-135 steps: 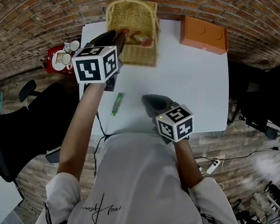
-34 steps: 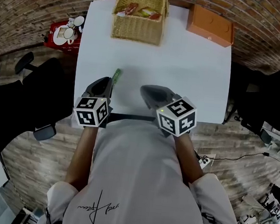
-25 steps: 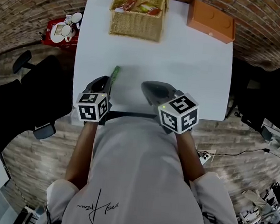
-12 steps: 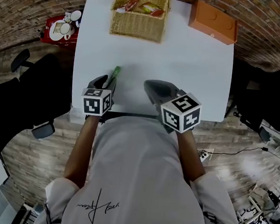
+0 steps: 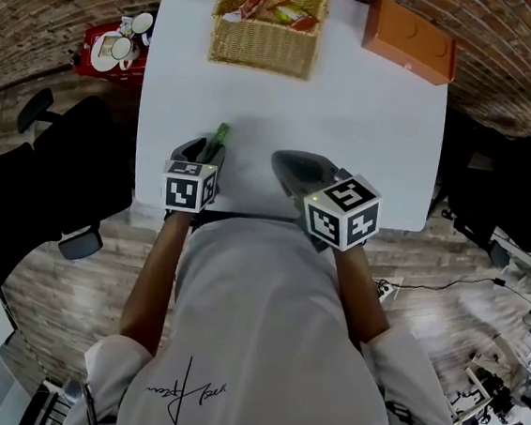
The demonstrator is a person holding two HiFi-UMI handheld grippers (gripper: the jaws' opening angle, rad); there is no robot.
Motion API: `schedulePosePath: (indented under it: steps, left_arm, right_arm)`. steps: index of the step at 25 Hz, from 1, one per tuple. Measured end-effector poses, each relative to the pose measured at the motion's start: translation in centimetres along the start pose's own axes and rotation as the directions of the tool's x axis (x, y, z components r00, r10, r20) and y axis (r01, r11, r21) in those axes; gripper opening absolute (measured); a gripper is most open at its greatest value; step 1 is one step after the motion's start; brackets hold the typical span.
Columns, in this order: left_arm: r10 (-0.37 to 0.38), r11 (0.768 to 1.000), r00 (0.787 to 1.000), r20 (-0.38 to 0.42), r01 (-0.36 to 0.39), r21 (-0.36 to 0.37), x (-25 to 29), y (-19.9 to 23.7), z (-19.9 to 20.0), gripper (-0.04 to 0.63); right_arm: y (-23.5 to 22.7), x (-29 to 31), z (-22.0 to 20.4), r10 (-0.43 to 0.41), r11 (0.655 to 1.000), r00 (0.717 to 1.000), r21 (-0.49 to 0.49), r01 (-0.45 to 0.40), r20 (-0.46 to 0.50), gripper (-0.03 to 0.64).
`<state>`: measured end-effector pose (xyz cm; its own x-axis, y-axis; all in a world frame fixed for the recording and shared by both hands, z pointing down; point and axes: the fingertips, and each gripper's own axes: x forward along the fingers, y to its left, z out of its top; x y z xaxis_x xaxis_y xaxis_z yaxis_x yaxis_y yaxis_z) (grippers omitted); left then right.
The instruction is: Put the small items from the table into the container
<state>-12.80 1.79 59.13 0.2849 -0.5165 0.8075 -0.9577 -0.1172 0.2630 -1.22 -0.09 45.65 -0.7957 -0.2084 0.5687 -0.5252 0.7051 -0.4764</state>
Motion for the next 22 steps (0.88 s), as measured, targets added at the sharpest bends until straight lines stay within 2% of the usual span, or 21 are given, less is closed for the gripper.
schedulePosePath:
  steps: [3, 9, 14, 22]
  left_arm:
    - [-0.013, 1.000, 1.000, -0.015, 0.013, 0.000, 0.4, -0.3, -0.3, 0.153]
    - [0.023, 1.000, 1.000, 0.000, -0.023, -0.012, 0.5, 0.1, -0.5, 0.152]
    - [0.047, 0.999, 0.999, -0.001, -0.047, -0.023, 0.4, 0.6, -0.5, 0.091]
    - [0.045, 0.998, 0.999, 0.009, -0.045, -0.045, 0.3, 0.6, -0.8, 0.078]
  right_arm:
    - [-0.2, 0.2, 0.0, 0.001, 1.000, 1.000, 0.007, -0.001, -0.003, 0.021]
    - [-0.4, 0.4, 0.5, 0.005, 1.000, 1.000, 0.023, -0.005, 0.004, 0.023]
    - [-0.3, 0.5, 0.5, 0.012, 1.000, 1.000, 0.023, -0.012, 0.006, 0.023]
    - [-0.6, -0.2, 0.7, 0.002, 1.000, 1.000, 0.021, -0.002, 0.022, 0.023]
